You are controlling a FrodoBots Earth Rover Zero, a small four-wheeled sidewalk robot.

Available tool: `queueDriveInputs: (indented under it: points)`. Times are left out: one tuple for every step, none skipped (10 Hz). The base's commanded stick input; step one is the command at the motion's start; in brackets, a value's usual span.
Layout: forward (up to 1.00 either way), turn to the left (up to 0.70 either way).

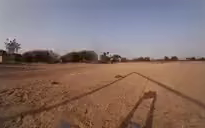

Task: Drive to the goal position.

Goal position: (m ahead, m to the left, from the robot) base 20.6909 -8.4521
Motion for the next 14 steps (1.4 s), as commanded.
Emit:
queueDriveInputs:
  points:
    - [0.7,0.0]
    - [0.7,0.0]
    - [0.7,0.0]
    - [0.7,0.0]
    - [0.7,0.0]
    - [0.7,0.0]
    - [0.7,0.0]
    - [0.7,0.0]
    - [0.7,-0.11]
    - [0.7,-0.29]
    - [0.7,-0.35]
    - [0.7,-0.35]
    - [0.7,-0.35]
    - [0.7,-0.21]
